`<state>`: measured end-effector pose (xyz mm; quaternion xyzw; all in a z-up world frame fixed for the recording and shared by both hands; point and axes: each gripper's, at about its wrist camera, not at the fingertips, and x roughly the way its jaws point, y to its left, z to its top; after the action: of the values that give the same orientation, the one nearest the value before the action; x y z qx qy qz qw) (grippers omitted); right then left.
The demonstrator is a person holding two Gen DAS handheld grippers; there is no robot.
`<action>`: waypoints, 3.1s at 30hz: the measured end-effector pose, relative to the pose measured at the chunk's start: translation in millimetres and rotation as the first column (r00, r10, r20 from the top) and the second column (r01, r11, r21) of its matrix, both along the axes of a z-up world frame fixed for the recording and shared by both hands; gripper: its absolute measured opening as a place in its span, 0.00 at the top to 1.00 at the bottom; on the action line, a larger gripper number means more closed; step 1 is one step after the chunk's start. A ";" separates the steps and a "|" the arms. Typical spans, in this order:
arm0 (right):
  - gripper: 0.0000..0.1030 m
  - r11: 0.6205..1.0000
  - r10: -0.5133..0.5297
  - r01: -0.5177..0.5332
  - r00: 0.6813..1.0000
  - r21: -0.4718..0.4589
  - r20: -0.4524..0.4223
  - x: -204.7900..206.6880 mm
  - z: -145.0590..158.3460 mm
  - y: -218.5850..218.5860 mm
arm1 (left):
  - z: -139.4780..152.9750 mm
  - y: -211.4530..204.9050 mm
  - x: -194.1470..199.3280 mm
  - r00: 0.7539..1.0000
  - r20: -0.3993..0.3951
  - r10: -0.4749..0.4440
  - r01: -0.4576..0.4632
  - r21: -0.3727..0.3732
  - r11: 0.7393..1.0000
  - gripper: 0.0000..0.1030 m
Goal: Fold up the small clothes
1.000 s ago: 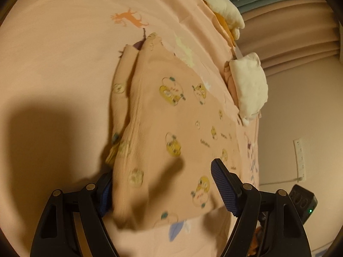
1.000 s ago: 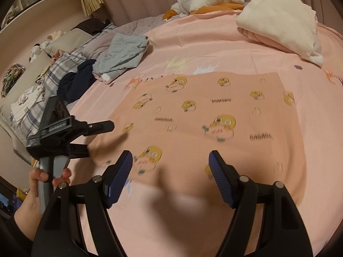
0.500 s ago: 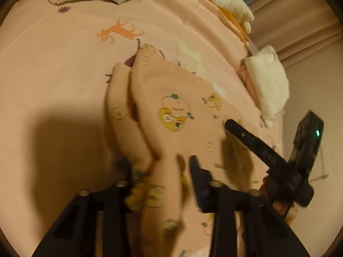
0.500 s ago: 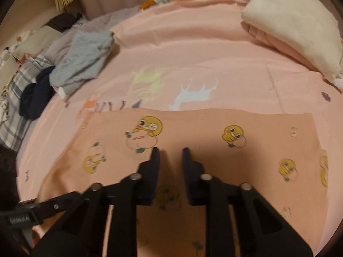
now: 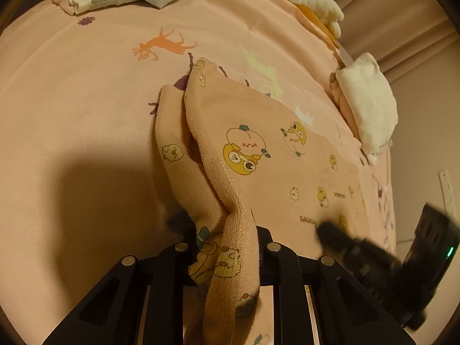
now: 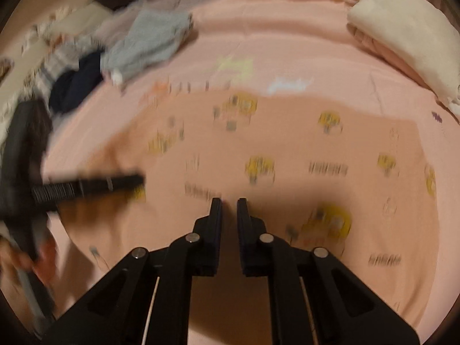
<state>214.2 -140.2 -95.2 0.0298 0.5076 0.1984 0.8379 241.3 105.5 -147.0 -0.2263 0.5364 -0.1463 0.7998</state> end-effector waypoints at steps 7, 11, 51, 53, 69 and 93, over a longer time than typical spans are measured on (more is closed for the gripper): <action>0.87 0.994 -0.034 0.033 0.999 0.104 0.008 -13.2 10.8 -19.5 | 33.6 -20.6 -4.0 0.998 0.053 -0.022 0.018 0.070 0.997 0.88; 0.87 0.977 -0.111 0.107 0.994 0.186 0.009 -17.9 17.4 -48.9 | 60.1 -46.1 -5.1 0.993 0.093 -0.067 0.054 0.137 0.989 0.89; 0.46 0.829 -0.277 0.344 0.937 0.440 -0.211 14.8 -12.7 -155.9 | 43.2 -117.5 -29.2 0.977 0.027 -0.214 0.207 0.154 0.966 0.49; 0.52 0.851 -0.272 0.332 0.941 0.406 -0.200 20.7 -15.7 -149.1 | 38.7 -111.2 -29.1 0.980 0.017 -0.200 0.196 0.140 0.971 0.49; 0.93 0.900 -0.317 0.292 0.948 0.323 0.026 12.6 35.0 -181.8 | 40.3 -107.1 -25.1 0.983 0.022 -0.182 0.179 0.109 0.978 0.49; 0.90 0.993 -0.091 0.082 0.990 0.084 0.109 -79.5 8.9 -159.9 | 31.4 -185.1 -69.5 0.881 0.165 -0.444 0.376 0.328 0.867 0.73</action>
<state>134.7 -300.1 -86.3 0.0737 0.4495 0.1833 0.8712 171.8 -79.6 -115.6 0.0308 0.4893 -0.2604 0.8318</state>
